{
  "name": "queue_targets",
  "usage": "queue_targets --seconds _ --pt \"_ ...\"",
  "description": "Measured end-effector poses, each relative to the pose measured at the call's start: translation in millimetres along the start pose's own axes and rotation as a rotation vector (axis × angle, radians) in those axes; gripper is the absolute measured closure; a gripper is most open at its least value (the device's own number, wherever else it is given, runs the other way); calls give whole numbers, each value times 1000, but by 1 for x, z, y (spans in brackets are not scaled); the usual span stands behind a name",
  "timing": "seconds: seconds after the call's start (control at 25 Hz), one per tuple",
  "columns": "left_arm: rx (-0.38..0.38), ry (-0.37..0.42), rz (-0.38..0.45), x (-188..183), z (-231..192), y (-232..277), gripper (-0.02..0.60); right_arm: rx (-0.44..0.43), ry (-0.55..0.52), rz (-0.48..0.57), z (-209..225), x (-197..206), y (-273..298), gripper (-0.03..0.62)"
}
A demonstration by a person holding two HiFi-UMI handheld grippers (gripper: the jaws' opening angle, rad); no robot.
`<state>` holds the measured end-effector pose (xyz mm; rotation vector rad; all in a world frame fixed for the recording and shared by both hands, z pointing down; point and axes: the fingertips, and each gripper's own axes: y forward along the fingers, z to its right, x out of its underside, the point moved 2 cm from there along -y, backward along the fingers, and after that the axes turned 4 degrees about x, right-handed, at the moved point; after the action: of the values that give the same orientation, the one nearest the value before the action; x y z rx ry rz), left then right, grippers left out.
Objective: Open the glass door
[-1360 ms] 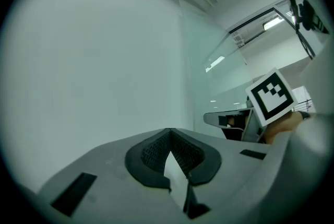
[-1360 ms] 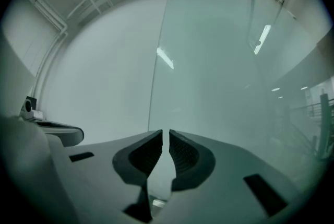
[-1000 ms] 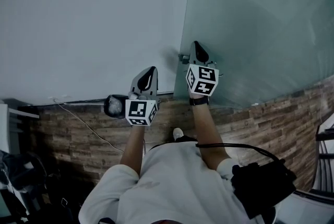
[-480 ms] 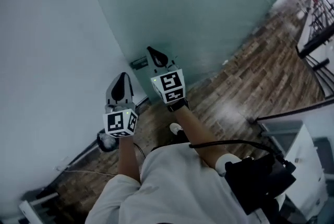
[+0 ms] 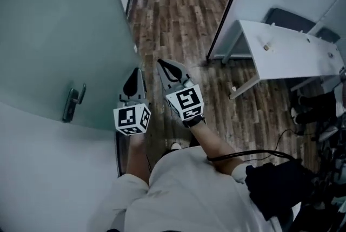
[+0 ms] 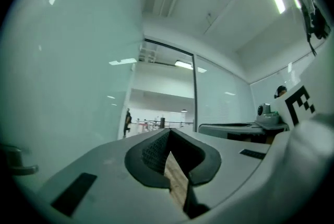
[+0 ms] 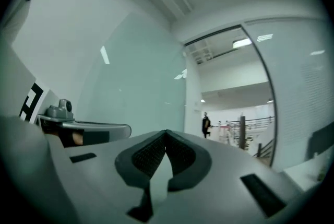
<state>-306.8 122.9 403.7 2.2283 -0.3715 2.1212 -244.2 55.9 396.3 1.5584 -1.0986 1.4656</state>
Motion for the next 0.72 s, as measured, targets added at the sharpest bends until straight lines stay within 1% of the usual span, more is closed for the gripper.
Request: queue_targets --seconds 0.08,0.16,0.32,0.48,0.6,0.68,0.72 --pt "102 -13 11 -3 46 32 580 141 -4 17 51 -9 -35 589" --pt "166 -12 19 -10 92 49 580 229 -11 29 86 -19 -75 589" --pt "238 -27 21 -14 173 64 580 330 -18 45 138 -31 -144 589" --pt "287 -6 14 -26 240 75 580 401 -12 43 184 -49 -196 589" --pt "311 8 26 -31 271 87 580 444 4 48 216 -51 -216 589" --pt "317 15 33 -19 269 96 580 460 10 51 226 -37 -210 589" --pt "315 11 38 -8 258 102 580 461 3 48 226 -26 -198 589"
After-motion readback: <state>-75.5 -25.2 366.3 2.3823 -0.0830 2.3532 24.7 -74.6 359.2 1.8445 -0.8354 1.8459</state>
